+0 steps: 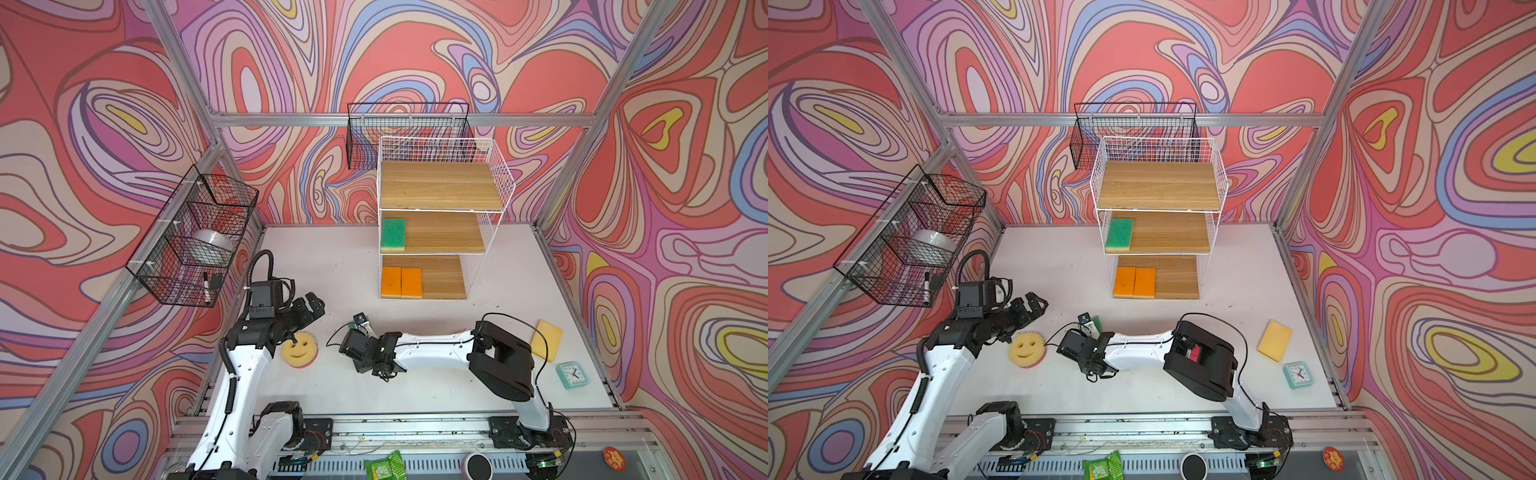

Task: Place and organize the cleaning sponges onto the shelf
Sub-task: 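Carry the sponge with the right gripper to the middle shelf board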

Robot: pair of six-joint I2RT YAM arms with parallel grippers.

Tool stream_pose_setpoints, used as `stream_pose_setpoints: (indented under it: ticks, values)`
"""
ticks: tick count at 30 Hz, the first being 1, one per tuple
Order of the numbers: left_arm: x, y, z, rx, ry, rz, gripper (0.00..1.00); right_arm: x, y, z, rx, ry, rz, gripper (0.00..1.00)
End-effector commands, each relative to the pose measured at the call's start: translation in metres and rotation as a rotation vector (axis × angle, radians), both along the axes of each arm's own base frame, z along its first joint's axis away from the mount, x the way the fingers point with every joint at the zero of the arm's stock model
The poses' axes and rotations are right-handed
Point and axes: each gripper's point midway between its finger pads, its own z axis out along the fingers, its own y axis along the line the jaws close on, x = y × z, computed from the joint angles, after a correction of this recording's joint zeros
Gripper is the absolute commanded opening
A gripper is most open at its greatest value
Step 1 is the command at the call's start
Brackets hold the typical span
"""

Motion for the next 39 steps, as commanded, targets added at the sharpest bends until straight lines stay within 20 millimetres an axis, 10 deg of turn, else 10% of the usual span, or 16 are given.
stream_pose_setpoints:
  ticks: [1, 13, 26, 39]
  values:
    - [0.0, -0.008, 0.011, -0.028, -0.05, -0.05, 1.0, 0.0, -0.002, 0.033, 0.052, -0.042, 0.006, 0.74]
    - [0.001, -0.019, 0.045, -0.065, -0.125, -0.082, 1.0, -0.009, -0.062, 0.12, 0.149, -0.133, -0.058, 0.74]
    - [0.016, -0.067, 0.036, -0.043, -0.109, -0.186, 1.0, -0.009, -0.151, 0.208, 0.207, -0.276, -0.199, 0.74]
    - [0.032, -0.083, 0.014, -0.052, -0.097, -0.225, 1.0, 0.047, -0.192, 0.257, 0.24, -0.314, -0.282, 0.73]
